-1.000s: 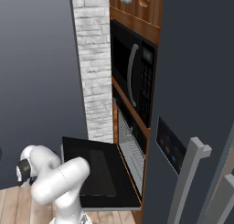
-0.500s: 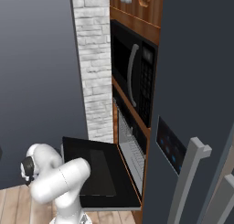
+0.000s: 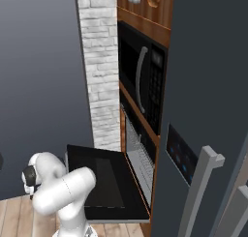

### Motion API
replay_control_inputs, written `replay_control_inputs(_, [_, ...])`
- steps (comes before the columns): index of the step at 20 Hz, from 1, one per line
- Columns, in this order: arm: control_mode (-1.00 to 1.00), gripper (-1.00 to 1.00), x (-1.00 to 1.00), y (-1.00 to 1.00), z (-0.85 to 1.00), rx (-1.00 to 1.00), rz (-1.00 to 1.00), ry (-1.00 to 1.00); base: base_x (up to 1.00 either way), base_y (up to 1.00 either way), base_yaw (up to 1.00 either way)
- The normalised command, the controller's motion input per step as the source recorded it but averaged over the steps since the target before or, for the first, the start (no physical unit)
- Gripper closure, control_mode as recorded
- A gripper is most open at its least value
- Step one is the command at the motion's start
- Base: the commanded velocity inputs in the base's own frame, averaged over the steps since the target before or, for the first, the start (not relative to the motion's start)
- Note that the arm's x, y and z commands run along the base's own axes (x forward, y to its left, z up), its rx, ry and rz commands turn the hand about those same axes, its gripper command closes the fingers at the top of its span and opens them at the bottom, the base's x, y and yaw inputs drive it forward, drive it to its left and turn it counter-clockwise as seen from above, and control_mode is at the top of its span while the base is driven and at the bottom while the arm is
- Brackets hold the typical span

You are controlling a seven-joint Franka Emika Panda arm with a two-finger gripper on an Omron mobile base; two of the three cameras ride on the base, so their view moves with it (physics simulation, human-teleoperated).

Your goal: Take the baked cake out of the oven and place it on the plate for cooling. Then close the oven door.

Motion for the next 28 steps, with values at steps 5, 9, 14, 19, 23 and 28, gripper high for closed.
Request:
replay_control_inputs(5, [-1.0, -1.0, 0.09, 0.0, -0.06, -0.33, -0.14, -0.16, 0.0, 0.0, 0.0])
replay_control_inputs(9, [-1.0, -1.0, 0.16, 0.0, -0.18, -0.29, -0.17, -0.2, 0.0, 0.0, 0.0])
replay_control_inputs(14, [-1.0, -1.0, 0.24, -0.16, -0.08, -0.32, -0.25, -0.23, 0.0, 0.0, 0.0])
replay_control_inputs(19, [-1.0, -1.0, 0.39, -0.55, 0.05, -0.41, -0.34, -0.25, 0.0, 0.0, 0.0])
replay_control_inputs(23, [-1.0, -1.0, 0.38, -0.5, 0.17, -0.47, -0.36, -0.27, 0.0, 0.0, 0.0])
replay_control_inputs(28, [-1.0, -1.0, 0.2, -0.21, 0.17, -0.58, -0.37, -0.43, 0.0, 0.0, 0.0])
